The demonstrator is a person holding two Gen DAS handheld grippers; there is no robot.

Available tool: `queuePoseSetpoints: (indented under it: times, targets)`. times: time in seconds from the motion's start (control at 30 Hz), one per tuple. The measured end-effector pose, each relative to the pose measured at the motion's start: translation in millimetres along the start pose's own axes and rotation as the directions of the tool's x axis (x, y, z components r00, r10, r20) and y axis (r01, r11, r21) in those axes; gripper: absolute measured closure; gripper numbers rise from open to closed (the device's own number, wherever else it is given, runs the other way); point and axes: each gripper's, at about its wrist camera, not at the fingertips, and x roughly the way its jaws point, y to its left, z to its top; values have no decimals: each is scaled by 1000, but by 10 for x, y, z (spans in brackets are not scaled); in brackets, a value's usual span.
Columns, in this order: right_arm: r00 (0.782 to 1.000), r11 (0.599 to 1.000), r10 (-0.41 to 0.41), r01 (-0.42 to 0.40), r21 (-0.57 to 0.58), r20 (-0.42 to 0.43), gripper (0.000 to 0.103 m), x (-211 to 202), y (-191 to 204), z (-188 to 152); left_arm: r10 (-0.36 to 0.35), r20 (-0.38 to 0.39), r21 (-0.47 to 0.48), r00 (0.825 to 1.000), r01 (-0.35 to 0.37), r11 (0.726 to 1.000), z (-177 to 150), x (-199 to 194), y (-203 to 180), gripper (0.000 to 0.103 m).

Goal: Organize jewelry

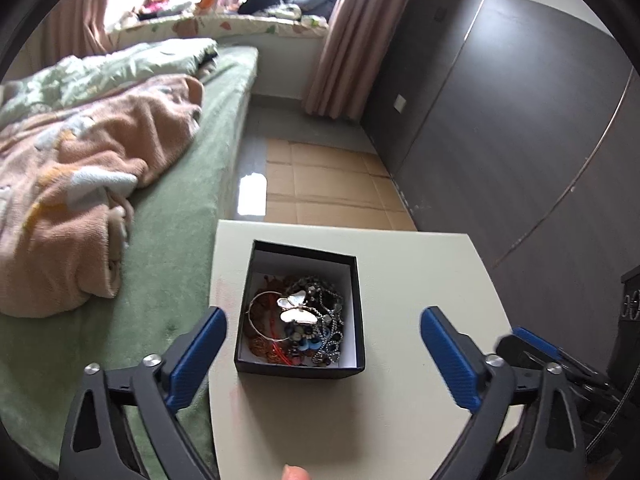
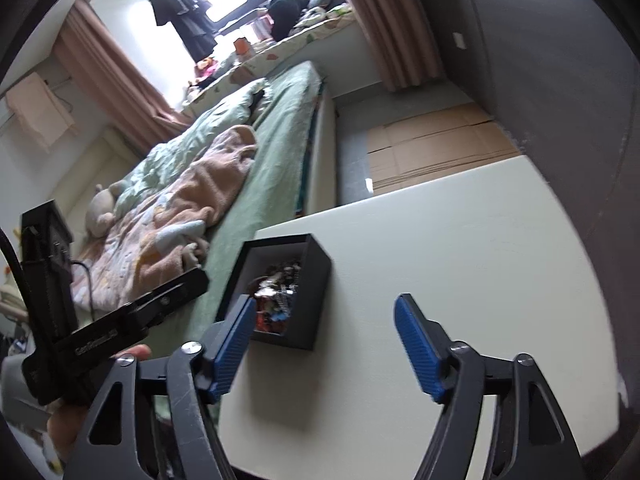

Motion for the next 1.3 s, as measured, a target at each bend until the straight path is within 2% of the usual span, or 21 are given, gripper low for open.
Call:
queuePoseSetpoints:
  times: [0.03,0.07,0.2,0.33,0.6,0.87,1.1,1.3]
  targets:
    - [1000,1000,-9,9,5,3,10,-44,-23,-5,2,8,0,1000,-2,1000,-14,-21,-26,2]
    - [1000,1000,-13,13,9,8,8,-76,-40,-4,-2,13,-1,1000,2,1000,-32,-49,-64,1]
    - [999,999,-28,27,27,34,7,-258,-142,-30,-5,23,8,1000,5,1000,-89,-118,-196,1]
    - [999,999,-37,36,20,40,1,-380,-211,-70,28,62,58,998,-31,998,-158,-201,-383,0]
    - [997,997,-72,73,-16,39,0,-570,-311,-224,13,82,119,997,-23,993,-351,-337,-624,0]
    - [994,993,-103,105,-57,41,0,-700,-334,-342,25,93,139,995,-38,990,-583,-489,-597,0]
    - [996,996,-79,81,-48,47,0,-755,-356,-360,26,132,152,991,-46,987,-575,-616,-607,0]
    - [996,996,-79,80,-46,39,0,-724,-368,-378,22,136,153,991,-43,987,-565,-641,-607,0]
